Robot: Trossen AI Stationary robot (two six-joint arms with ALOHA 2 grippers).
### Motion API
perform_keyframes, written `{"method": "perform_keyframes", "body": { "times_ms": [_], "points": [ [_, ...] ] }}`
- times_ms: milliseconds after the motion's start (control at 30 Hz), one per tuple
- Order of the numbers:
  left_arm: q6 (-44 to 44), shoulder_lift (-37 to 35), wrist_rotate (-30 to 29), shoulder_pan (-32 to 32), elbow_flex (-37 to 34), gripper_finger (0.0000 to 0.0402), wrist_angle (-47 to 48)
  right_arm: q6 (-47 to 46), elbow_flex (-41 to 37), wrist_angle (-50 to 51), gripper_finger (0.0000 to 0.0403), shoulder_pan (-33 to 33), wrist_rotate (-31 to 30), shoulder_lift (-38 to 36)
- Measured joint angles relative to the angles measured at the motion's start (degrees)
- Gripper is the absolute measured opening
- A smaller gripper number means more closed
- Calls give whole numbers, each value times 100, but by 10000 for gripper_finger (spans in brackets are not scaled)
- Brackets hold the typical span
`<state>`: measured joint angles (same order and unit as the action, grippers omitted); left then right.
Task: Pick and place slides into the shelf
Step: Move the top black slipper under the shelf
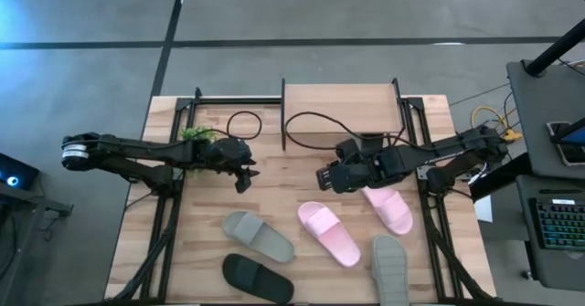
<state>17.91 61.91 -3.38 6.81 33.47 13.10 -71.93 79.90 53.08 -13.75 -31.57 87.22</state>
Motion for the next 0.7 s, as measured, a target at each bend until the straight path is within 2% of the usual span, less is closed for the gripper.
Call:
{"method": "perform_keyframes", "body": {
  "times_ms": [167, 300, 433, 500, 700],
  "points": [
    [28, -1, 6, 0, -6, 173, 4, -220, -15, 290, 9, -116, 6, 0],
    [28, -2, 8, 0, -9, 173, 7, -1268, -123, 1376, 9, -125, 56, 39],
    [-6, 19, 7, -2, -9, 173, 2, -2428, -394, 2264, 9, 87, 798, 98],
    [-20, 50, 5, -2, -11, 173, -3, -2572, -605, 2289, 9, 233, 1006, 97],
    [-26, 165, 0, -2, -13, 173, -3, -2512, -1178, 1909, 9, 744, 1103, 98]
  ]
}}
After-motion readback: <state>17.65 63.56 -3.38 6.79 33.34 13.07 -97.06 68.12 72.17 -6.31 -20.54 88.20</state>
